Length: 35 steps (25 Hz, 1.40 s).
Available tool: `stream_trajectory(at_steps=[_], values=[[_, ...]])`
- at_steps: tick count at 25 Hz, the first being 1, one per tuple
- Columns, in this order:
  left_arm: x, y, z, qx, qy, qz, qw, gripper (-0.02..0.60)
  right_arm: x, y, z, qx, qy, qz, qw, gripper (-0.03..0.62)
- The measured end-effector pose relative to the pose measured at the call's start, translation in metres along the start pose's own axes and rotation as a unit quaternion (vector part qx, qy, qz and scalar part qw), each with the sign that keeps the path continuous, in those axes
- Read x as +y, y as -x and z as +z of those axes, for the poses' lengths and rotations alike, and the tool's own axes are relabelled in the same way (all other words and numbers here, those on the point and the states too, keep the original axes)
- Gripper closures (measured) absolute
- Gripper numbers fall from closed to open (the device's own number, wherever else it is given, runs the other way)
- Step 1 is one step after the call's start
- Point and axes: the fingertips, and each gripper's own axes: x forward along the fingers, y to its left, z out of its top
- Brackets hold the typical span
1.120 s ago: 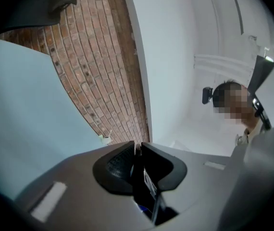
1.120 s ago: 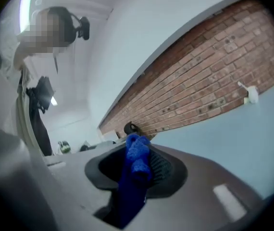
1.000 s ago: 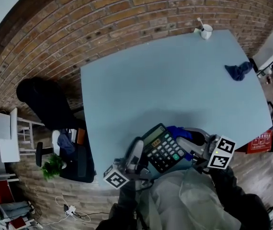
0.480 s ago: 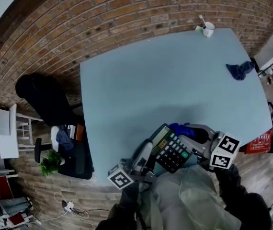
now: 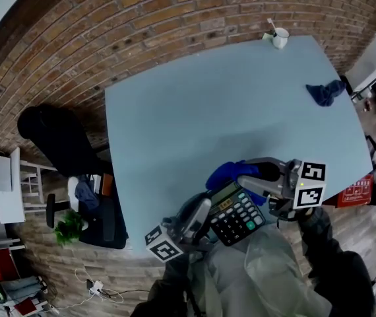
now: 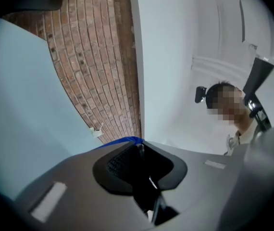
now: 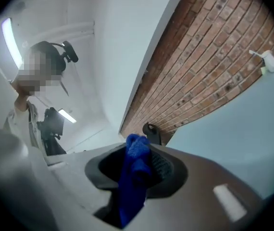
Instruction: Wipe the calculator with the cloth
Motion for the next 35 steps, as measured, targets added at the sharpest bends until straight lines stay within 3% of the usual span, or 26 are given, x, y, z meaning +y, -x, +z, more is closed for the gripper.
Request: stream_trajectory(at_steps=[2, 5, 6, 8, 11, 13, 16, 18, 20, 21, 22, 23, 24, 25, 26, 27, 28, 30, 31, 32, 33, 35], values=[[0.013, 0.007, 0.015, -0.054, 0.021, 0.029, 0.9979, 0.528, 0.007, -0.004, -0.003, 0.012, 0.002, 0.013, 1.0, 0.485], [0.034, 0.027, 0.042, -0.132, 0.046, 0.08, 0.9869, 0.528, 0.037, 0.001, -0.032, 0.049, 0.004, 0.058, 0.997, 0.485], [0.036, 0.031, 0.046, -0.145, 0.06, 0.076, 0.9846, 0.528, 0.048, 0.006, -0.039, 0.042, -0.011, 0.081, 0.996, 0.485], [0.029, 0.032, 0.051, -0.162, 0.095, 0.037, 0.9814, 0.528, 0.057, 0.018, -0.037, -0.028, -0.083, 0.129, 0.988, 0.485], [0.012, 0.021, 0.048, -0.174, 0.144, -0.028, 0.9738, 0.529, 0.031, 0.029, -0.018, -0.181, -0.214, 0.166, 0.946, 0.485], [0.007, 0.011, 0.042, -0.179, 0.162, -0.044, 0.9694, 0.529, 0.016, 0.027, -0.012, -0.235, -0.269, 0.186, 0.915, 0.485], [0.017, 0.009, 0.044, -0.211, 0.193, -0.031, 0.9576, 0.528, 0.025, 0.021, -0.004, -0.268, -0.328, 0.251, 0.871, 0.485], [0.023, 0.012, 0.05, -0.222, 0.19, -0.017, 0.9562, 0.526, 0.032, 0.017, -0.006, -0.27, -0.356, 0.284, 0.848, 0.485], [0.024, 0.016, 0.056, -0.226, 0.169, -0.001, 0.9594, 0.525, 0.035, 0.017, -0.014, -0.267, -0.379, 0.295, 0.836, 0.485], [0.025, 0.019, 0.059, -0.228, 0.157, 0.011, 0.9609, 0.525, 0.037, 0.02, -0.018, -0.258, -0.377, 0.29, 0.841, 0.485], [0.027, 0.022, 0.062, -0.229, 0.145, 0.026, 0.9622, 0.526, 0.038, 0.024, -0.022, -0.245, -0.358, 0.275, 0.858, 0.485], [0.029, 0.025, 0.064, -0.227, 0.13, 0.044, 0.9642, 0.526, 0.04, 0.028, -0.023, -0.228, -0.317, 0.243, 0.888, 0.485], [0.03, 0.027, 0.065, -0.218, 0.108, 0.065, 0.9677, 0.526, 0.042, 0.03, -0.021, -0.203, -0.252, 0.191, 0.927, 0.485], [0.03, 0.028, 0.066, -0.202, 0.076, 0.089, 0.9723, 0.526, 0.042, 0.028, -0.019, -0.166, -0.165, 0.123, 0.965, 0.485], [0.029, 0.028, 0.066, -0.18, 0.033, 0.116, 0.9762, 0.528, 0.043, 0.022, -0.018, -0.113, -0.061, 0.052, 0.99, 0.485], [0.027, 0.025, 0.065, -0.155, -0.013, 0.141, 0.9777, 0.528, 0.045, 0.011, -0.02, -0.045, 0.05, -0.012, 0.998, 0.485], [0.024, 0.018, 0.062, -0.133, -0.053, 0.159, 0.9768, 0.528, 0.046, -0.001, -0.025, 0.031, 0.153, -0.061, 0.986, 0.485], [0.015, 0.002, 0.058, -0.113, -0.1, 0.173, 0.9733, 0.528, 0.051, -0.027, -0.044, 0.16, 0.309, -0.11, 0.931, 0.485], [0.013, -0.004, 0.057, -0.108, -0.116, 0.179, 0.9711, 0.526, 0.059, -0.041, -0.052, 0.191, 0.36, -0.112, 0.906, 0.485], [0.012, -0.007, 0.058, -0.105, -0.126, 0.184, 0.9692, 0.526, 0.071, -0.053, -0.059, 0.201, 0.395, -0.102, 0.891, 0.485], [0.012, -0.007, 0.059, -0.105, -0.127, 0.185, 0.9688, 0.526, 0.084, -0.063, -0.065, 0.202, 0.416, -0.086, 0.883, 0.485], [0.011, -0.002, 0.064, -0.114, -0.113, 0.179, 0.9706, 0.526, 0.102, -0.067, -0.073, 0.202, 0.428, -0.054, 0.879, 0.497]])
